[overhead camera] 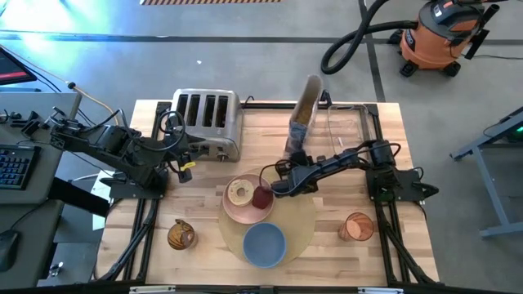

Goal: Arrange a breakfast setting
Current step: Pour the cereal into the blue bowl

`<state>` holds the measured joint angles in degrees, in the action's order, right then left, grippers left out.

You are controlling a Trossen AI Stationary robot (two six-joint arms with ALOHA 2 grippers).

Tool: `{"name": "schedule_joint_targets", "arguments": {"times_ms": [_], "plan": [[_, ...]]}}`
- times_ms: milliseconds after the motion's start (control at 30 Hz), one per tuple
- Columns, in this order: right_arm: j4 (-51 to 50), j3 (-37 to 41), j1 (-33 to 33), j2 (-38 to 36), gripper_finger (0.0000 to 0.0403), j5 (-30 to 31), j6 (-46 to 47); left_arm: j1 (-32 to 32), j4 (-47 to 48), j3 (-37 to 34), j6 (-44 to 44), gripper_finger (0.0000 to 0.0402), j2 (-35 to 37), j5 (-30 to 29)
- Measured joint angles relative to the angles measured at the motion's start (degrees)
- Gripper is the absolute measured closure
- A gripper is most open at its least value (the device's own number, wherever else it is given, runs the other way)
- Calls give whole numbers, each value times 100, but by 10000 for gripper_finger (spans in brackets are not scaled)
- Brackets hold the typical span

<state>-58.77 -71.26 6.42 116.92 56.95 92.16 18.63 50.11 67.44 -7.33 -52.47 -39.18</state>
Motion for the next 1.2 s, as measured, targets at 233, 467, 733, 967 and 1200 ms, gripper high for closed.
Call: {"name": "schedule_joint_targets", "arguments": {"times_ms": [233,467,733,967,1200], "plan": [[47,0,-3,0,332,8,536,0,-1,0,0,252,-2,0],[111,0,-46,0,332,0,557,0,-4,0,0,252,-1,0],[371,0,-82,0,332,44,1041,-1,-4,0,0,252,-2,0],[328,0,-113,0,329,46,1340,-1,-3,0,0,252,-2,0],[373,0,-217,0,272,-136,1324,0,-4,0,0,252,0,0]]}}
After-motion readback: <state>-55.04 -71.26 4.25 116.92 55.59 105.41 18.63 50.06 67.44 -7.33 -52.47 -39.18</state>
